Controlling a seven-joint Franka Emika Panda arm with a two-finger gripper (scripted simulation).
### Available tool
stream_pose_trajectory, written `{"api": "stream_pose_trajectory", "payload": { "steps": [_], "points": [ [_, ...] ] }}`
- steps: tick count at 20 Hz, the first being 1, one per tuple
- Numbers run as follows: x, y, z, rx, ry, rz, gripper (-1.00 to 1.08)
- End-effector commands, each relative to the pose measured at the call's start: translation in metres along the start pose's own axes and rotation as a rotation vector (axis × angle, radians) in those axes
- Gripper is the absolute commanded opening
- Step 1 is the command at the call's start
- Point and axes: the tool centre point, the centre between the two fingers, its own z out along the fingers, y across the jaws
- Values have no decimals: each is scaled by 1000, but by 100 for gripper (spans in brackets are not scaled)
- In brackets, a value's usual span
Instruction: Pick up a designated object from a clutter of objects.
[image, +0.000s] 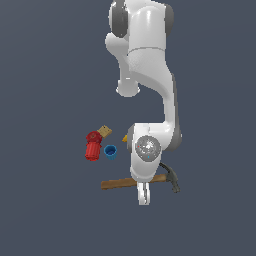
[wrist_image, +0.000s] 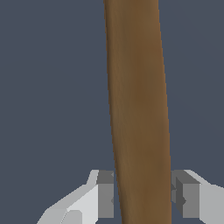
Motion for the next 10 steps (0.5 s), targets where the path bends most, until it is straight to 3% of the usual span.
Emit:
{"api": "stream_pose_trajectory", "payload": {
  "steps": [1, 10],
  "points": [
    [0, 0, 0, 0, 0, 0, -100],
    [11, 11, -12, 0, 0, 0, -100]
  ]
}}
